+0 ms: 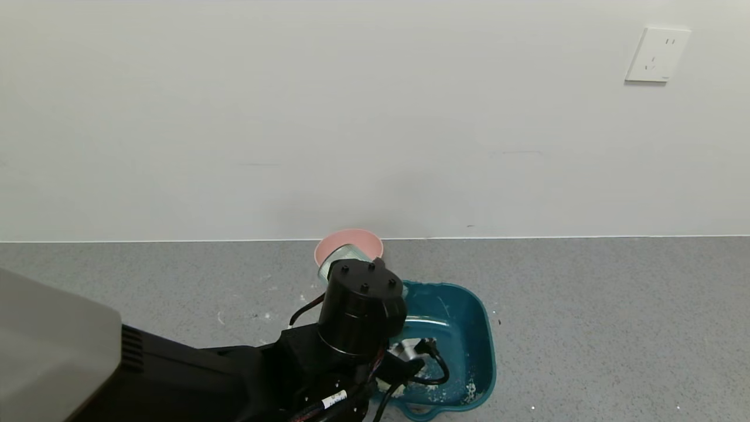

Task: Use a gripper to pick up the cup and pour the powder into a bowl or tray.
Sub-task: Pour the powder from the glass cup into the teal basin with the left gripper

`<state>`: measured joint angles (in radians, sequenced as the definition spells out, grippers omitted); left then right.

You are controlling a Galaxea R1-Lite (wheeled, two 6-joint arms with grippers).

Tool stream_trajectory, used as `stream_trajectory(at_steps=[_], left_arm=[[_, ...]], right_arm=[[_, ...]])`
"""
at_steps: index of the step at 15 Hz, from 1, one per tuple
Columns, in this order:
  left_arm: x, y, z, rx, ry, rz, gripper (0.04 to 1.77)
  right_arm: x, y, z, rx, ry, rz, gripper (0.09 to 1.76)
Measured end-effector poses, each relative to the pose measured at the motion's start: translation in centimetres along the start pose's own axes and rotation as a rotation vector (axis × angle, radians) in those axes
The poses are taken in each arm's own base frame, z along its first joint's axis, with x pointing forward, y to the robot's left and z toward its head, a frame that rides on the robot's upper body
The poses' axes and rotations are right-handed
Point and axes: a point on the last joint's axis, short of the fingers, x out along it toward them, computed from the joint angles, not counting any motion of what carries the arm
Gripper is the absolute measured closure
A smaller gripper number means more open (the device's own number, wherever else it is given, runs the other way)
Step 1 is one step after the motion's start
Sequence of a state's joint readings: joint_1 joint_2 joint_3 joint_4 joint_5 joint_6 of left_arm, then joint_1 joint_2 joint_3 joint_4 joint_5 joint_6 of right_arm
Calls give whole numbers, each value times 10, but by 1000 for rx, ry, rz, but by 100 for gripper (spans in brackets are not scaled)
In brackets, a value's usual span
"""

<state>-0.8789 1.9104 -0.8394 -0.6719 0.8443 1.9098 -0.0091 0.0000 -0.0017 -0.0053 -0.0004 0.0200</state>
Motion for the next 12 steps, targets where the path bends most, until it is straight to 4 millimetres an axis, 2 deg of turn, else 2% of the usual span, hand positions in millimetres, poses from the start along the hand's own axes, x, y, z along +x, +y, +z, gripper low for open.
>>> stream_trajectory(at_steps=[8, 12], left_arm=[[0, 3, 1, -22, 14, 7, 52], [-3, 7, -5, -152, 59, 10, 52]], right_arm=[[0, 0, 0, 0, 0, 0, 14], [0, 0, 0, 0, 0, 1, 14]])
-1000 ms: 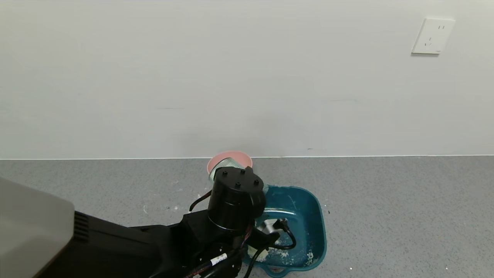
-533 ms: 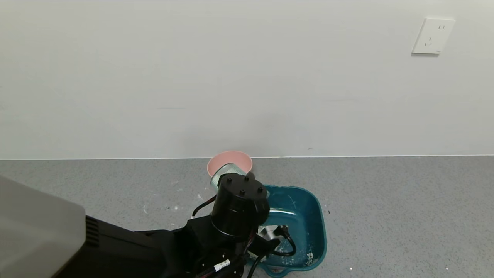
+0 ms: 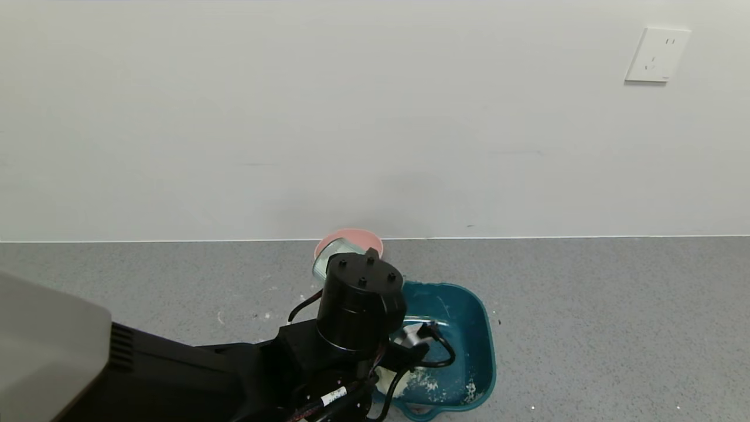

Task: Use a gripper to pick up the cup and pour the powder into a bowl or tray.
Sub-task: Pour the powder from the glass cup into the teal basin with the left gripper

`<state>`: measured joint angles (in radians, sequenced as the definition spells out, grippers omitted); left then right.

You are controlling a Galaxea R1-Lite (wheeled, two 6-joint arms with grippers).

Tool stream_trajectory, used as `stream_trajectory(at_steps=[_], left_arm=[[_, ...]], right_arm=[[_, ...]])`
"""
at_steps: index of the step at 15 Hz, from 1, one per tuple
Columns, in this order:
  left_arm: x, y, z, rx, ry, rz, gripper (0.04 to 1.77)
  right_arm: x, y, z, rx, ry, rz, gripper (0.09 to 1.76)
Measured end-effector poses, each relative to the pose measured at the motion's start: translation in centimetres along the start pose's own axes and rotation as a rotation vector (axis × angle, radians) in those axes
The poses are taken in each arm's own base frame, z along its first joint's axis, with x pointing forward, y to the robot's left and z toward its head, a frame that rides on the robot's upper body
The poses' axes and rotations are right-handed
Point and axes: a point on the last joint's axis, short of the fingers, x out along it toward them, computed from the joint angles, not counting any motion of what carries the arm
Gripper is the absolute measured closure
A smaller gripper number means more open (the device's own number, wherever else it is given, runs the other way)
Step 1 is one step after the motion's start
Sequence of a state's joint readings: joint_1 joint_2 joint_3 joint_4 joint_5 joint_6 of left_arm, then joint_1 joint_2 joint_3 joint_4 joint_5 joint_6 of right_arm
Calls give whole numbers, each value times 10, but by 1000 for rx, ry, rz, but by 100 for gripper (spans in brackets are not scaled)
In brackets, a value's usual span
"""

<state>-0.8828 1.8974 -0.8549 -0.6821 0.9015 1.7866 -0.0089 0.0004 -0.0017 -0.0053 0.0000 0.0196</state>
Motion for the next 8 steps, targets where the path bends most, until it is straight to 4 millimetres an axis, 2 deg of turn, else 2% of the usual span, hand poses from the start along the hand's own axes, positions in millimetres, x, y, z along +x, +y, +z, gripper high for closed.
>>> stream_trajectory(at_steps=[8], left_arm=[[-9, 8, -13, -253, 26, 22, 52]], right_arm=[[0, 0, 0, 0, 0, 0, 14]])
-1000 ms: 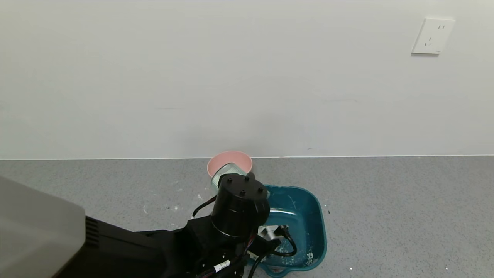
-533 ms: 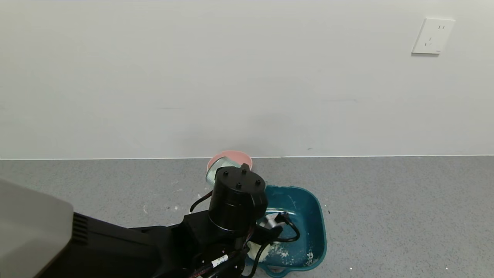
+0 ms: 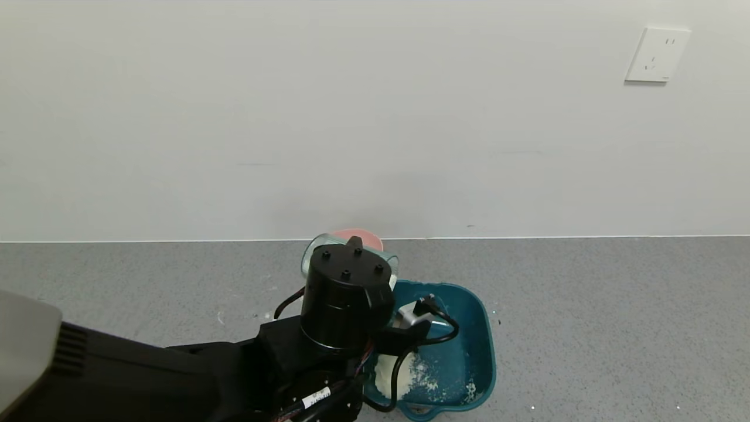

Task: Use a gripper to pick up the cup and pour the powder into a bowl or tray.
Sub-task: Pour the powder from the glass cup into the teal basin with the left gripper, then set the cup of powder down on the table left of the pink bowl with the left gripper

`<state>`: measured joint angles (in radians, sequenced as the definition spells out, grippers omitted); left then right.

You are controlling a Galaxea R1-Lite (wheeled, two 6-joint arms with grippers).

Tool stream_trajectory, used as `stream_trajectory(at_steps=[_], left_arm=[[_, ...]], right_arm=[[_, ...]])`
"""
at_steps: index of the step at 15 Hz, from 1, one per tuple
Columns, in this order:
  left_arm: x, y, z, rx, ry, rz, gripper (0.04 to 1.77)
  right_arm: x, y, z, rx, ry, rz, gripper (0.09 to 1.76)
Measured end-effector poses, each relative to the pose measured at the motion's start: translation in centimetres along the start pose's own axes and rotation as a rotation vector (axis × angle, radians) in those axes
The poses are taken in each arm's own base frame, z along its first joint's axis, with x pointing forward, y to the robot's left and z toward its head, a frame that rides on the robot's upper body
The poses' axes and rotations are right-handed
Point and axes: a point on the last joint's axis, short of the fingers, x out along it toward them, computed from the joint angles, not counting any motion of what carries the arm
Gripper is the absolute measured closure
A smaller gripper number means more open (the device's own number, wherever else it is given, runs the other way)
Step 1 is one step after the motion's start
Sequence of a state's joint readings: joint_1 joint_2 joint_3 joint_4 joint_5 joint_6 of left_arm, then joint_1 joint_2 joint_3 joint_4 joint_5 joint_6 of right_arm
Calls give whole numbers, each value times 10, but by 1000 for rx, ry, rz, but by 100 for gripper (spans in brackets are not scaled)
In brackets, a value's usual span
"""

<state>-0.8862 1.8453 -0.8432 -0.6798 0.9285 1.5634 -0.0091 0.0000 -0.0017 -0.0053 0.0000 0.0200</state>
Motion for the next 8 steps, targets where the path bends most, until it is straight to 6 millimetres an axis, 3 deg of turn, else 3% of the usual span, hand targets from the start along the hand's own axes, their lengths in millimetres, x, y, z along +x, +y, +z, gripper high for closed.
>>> stream_trajectory(at_steps=[8], left_arm=[[-4, 12, -9, -370, 4, 25, 52]], right_arm=[[0, 0, 0, 0, 0, 0, 14]])
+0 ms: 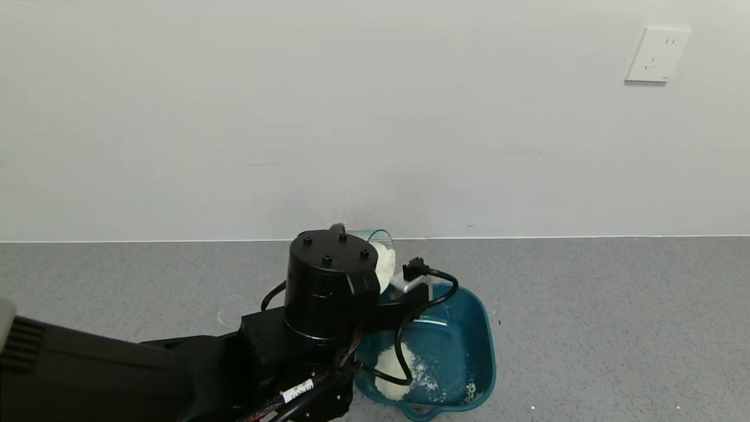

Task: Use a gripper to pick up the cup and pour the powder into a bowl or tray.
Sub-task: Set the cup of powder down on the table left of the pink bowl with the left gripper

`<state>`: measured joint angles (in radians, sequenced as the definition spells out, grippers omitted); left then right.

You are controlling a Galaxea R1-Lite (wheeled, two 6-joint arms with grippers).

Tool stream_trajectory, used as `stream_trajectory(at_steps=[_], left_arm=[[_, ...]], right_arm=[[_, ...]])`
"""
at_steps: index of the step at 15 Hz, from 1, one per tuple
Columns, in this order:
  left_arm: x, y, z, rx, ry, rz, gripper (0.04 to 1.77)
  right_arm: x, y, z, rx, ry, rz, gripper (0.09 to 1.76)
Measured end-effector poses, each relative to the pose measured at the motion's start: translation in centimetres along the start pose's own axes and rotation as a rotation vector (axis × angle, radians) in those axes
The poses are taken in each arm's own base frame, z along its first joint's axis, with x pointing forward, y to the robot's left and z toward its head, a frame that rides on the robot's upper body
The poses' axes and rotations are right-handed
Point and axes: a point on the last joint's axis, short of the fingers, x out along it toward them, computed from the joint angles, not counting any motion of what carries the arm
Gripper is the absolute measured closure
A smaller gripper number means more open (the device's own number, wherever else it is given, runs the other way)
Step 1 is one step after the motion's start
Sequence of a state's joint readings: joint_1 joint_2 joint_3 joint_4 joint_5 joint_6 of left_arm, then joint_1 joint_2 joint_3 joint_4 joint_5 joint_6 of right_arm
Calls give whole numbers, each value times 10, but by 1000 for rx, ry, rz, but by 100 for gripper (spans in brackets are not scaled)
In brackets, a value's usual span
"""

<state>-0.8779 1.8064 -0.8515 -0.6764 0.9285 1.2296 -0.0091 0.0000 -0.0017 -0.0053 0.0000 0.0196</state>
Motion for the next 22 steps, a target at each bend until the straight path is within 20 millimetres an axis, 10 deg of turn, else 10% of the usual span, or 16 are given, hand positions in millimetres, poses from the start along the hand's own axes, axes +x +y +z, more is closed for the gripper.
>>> stream_trajectory(at_steps=[22], left_arm=[[-5, 64, -65, -1202, 36, 180, 52]], right_arm=[[0, 0, 0, 0, 0, 0, 14]])
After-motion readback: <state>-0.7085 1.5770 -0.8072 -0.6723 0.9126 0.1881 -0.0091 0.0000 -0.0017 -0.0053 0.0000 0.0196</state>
